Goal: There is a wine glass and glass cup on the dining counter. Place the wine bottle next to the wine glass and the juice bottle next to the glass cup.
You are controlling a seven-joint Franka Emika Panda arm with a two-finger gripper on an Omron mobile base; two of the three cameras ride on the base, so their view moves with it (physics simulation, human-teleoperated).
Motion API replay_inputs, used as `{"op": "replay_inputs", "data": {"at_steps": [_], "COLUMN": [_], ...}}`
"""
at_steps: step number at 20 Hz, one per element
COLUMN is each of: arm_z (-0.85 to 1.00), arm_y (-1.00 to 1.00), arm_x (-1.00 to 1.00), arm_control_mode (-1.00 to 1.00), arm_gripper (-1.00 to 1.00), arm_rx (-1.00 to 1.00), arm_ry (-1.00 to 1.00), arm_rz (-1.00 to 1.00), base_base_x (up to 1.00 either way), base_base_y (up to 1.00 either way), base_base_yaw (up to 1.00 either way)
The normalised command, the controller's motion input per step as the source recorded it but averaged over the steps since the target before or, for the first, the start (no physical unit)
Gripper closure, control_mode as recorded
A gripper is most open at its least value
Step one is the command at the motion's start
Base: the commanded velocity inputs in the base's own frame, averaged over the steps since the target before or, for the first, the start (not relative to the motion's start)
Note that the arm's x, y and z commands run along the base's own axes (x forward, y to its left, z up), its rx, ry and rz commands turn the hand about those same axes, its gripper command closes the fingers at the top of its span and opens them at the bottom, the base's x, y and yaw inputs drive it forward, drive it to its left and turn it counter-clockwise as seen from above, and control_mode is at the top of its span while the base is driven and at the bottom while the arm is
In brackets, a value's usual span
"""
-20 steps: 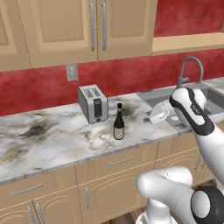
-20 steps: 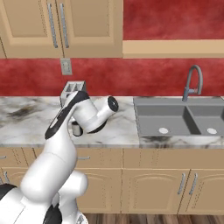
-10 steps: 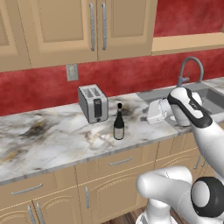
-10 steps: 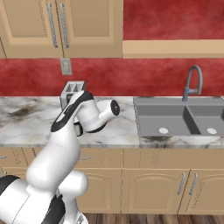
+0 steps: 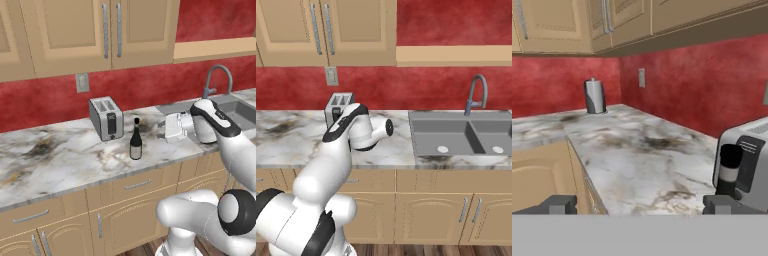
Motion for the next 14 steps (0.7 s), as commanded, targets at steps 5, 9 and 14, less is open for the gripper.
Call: {"op": "replay_inputs", "data": {"at_steps": [5,9,14], "arm_z": [0.0,-0.02,-0.07], "arm_y": [0.04,0.14,0.12], "arm_x": [0.14,0.11,0.07], "arm_control_mode": [-1.0,-1.0,-1.0], "arm_gripper": [-1.0,-1.0,-1.0], "arm_rx": [0.05,0.02,0.01], "arm_ry": [-0.07,-0.06,-0.02], "arm_rz": [0.08,0.06,0.04], "base_base_x": [0.0,0.0,0.0], "base_base_y": [0.0,0.0,0.0], "base_base_yaw": [0.0,0.0,0.0]}}
